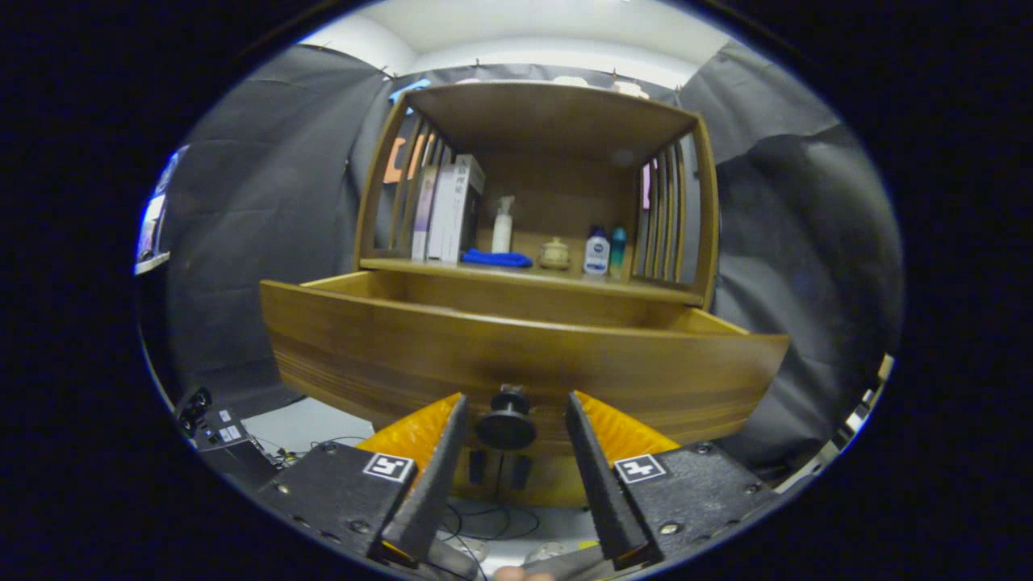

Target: Pull open the drawer, take out the items inside it, and place them on the countertop above the cabinet.

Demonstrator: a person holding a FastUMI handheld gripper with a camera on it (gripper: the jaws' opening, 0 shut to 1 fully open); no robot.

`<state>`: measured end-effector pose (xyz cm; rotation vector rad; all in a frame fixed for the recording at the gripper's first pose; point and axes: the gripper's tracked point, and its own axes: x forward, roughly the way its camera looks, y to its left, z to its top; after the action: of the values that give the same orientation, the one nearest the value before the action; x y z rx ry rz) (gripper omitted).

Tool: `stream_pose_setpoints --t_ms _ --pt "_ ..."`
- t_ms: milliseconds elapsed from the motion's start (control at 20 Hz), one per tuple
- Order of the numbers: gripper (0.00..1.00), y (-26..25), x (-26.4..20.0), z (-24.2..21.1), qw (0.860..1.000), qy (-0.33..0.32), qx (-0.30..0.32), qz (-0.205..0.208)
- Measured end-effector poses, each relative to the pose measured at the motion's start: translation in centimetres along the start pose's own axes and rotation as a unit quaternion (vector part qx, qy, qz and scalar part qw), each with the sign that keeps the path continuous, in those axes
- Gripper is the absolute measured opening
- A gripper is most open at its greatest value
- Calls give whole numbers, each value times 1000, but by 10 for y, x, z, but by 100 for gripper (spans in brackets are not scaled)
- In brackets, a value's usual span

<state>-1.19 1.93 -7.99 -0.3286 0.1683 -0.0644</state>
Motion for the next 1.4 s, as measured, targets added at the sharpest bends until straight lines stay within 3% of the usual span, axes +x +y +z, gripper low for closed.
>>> stream_pose_setpoints --t_ms 100,200,450,850,1200,1400 --pt "82 -1 -8 24 1000 -26 3 6" --pt "82 7 -15 53 998 -51 29 39" --pt "83 -3 4 110 997 -57 8 58" --pt "82 30 93 95 987 133 -11 92" --pt "82 41 137 46 948 304 26 89" --pt "80 44 140 28 931 354 26 87"
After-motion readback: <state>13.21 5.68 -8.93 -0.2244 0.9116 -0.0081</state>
